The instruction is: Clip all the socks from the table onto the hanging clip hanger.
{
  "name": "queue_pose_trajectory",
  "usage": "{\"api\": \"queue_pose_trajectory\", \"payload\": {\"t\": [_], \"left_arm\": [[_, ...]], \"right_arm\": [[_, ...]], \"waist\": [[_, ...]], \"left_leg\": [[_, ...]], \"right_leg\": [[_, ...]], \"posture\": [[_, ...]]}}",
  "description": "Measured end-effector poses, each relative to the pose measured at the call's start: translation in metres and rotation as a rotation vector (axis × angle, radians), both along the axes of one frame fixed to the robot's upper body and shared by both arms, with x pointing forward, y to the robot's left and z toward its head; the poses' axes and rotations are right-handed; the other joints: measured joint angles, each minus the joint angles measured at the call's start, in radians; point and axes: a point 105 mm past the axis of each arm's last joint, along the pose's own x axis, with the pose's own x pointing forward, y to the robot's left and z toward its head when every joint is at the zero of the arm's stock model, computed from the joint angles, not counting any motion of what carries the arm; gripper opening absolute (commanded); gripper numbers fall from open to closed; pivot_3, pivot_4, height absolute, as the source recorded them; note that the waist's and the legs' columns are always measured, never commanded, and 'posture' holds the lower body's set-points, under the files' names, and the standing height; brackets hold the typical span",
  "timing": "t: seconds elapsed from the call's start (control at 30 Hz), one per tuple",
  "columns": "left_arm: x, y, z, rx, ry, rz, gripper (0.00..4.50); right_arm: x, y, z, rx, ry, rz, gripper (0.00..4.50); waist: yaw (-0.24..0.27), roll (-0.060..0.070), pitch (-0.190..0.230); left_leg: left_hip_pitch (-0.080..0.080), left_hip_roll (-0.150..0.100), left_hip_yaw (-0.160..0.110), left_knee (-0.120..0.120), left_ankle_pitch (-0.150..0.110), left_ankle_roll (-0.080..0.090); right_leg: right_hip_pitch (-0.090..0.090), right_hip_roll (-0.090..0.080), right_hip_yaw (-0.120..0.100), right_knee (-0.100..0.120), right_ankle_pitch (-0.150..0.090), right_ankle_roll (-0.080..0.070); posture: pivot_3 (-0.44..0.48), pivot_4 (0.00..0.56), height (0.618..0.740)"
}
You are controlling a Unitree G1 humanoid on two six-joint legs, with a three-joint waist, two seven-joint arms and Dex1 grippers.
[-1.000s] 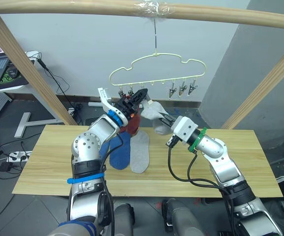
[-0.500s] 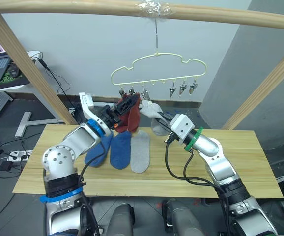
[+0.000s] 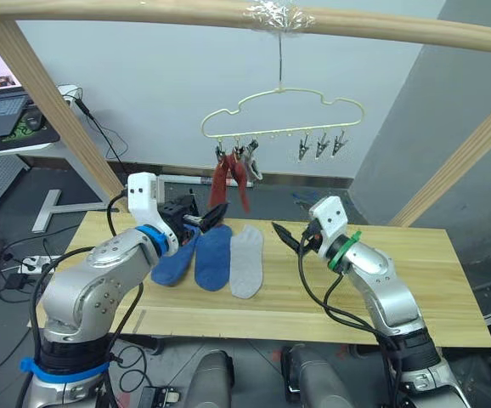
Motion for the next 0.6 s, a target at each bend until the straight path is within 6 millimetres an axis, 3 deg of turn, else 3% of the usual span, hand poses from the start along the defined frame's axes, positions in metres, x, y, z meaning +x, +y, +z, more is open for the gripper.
{"api": "queue_pose_trajectory", "payload": {"t": [0.13, 0.2, 0.4, 0.53, 0.6], "left_arm": [[-0.007, -0.007, 0.011, 0.026, -0.099, -0.124, 4.5], [-0.008, -0.008, 0.016, 0.035, -0.14, -0.14, 4.5], [-0.008, -0.016, 0.03, 0.059, -0.245, -0.178, 4.5], [-0.007, -0.017, 0.028, 0.063, -0.243, -0.182, 4.5], [-0.007, -0.018, 0.028, 0.061, -0.245, -0.183, 4.5]], "right_arm": [[0.0, -0.003, 0.018, 0.084, -0.003, -0.063, 4.49], [0.003, -0.003, 0.021, 0.11, 0.001, -0.098, 3.95], [0.017, 0.0, 0.054, 0.191, -0.066, -0.187, 3.79], [0.023, -0.004, 0.046, 0.189, -0.035, -0.22, 2.67], [0.027, -0.005, 0.043, 0.188, -0.018, -0.232, 2.67]], "waist": [[0.001, 0.0, 0.0], [0.0, 0.0, 0.0], [-0.004, 0.0, -0.001], [-0.005, 0.0, -0.001], [-0.005, 0.0, -0.001]], "left_leg": [[-0.001, 0.0, 0.001, 0.0, 0.0, 0.0], [-0.001, 0.0, 0.002, 0.0, 0.0, 0.0], [-0.006, 0.0, 0.003, 0.0, 0.0, 0.0], [-0.011, 0.0, 0.002, 0.0, 0.0, 0.0], [-0.012, 0.0, 0.002, 0.0, 0.0, 0.0]], "right_leg": [[0.0, 0.0, -0.001, 0.0, 0.0, 0.0], [-0.001, 0.0, 0.0, -0.001, 0.0, 0.0], [-0.006, 0.003, 0.0, 0.0, 0.0, 0.0], [-0.011, 0.003, 0.0, 0.0, 0.001, -0.001], [-0.012, 0.003, 0.0, 0.0, 0.002, -0.002]], "posture": [[0.041, 0.182, 0.74], [0.038, 0.183, 0.74], [0.038, 0.184, 0.74], [0.046, 0.188, 0.74], [0.05, 0.19, 0.74]]}}
